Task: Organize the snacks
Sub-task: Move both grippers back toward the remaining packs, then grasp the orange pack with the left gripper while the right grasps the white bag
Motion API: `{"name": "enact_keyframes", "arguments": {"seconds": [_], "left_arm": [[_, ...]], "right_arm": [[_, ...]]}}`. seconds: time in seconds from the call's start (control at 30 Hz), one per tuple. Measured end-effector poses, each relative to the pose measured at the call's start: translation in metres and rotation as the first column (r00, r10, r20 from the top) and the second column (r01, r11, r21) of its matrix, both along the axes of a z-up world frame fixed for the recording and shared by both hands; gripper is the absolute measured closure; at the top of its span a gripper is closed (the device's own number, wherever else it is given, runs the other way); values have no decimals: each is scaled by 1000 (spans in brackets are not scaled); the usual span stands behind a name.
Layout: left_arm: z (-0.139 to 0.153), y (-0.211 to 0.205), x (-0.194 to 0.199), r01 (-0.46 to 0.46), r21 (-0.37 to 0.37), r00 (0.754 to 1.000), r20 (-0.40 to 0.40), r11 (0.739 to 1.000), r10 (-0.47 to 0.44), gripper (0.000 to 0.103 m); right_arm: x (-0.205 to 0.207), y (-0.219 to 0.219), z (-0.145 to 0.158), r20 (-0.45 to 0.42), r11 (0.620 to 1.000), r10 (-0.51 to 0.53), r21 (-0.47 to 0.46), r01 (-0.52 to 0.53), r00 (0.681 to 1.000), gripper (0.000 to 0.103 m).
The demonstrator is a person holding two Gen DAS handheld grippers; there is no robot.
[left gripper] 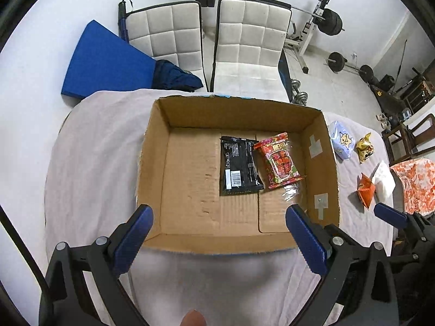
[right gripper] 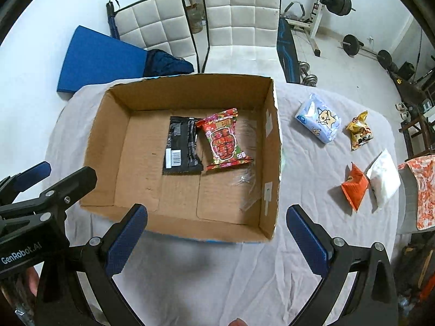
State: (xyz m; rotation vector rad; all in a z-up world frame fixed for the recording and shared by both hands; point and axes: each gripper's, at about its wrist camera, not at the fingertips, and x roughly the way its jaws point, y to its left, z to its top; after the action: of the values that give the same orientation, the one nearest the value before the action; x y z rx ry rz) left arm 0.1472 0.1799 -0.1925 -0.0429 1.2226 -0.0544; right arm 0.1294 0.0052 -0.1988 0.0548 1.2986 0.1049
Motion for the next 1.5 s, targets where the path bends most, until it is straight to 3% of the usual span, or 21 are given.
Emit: {"name": "enact_keyframes", "arguments": {"seconds": [0.2,0.33,0.53,0.73,0.87,0.93,1.13,1.23,1.4,1.47,1.5], "left_arm": [[17,-19,-10,11,15,1000,26,1000,-11,3],[28,-55,-10,64,30,997,45,997,-65,3],[28,-154,6,225,15,974,30,974,-225,3],[-6,-271,25,379,-7,925,-36,925,-379,3],[-49,-334,42,435,-6,893,-120,900,-433,3],[-75,-359,51,444,-18,881,-172,896,-440,3],[-137,-394,63,424,-40,862,-289,905,-416,3],[-158,-397,65,406,-43,858,-326,913,-397,3],[-174,-395,67,370,-49,861,-358,928,-362,3],[-176,-400,68,376,-53,857,-360,925,-369,3],[-177,-403,69,384,-50,854,-360,922,-375,3]], "right_arm": [[-10,-14,10,-4,998,1,56,-1,1000,0],[-12,-51,13,-24,995,-34,93,36,999,0],[-19,-163,11,-57,980,-177,80,181,983,0],[-18,-297,-15,-105,966,-257,-39,254,961,0],[7,-371,-42,-107,970,-208,-153,190,972,0],[28,-396,-65,-147,976,-148,-179,121,978,0],[78,-417,-130,-229,967,54,-232,-109,972,0],[96,-414,-163,-283,958,147,-199,-208,948,0],[111,-403,-208,-380,956,220,-100,-276,899,0],[114,-407,-224,-406,964,186,-102,-247,895,16],[115,-410,-229,-419,970,167,-91,-224,892,16]]}}
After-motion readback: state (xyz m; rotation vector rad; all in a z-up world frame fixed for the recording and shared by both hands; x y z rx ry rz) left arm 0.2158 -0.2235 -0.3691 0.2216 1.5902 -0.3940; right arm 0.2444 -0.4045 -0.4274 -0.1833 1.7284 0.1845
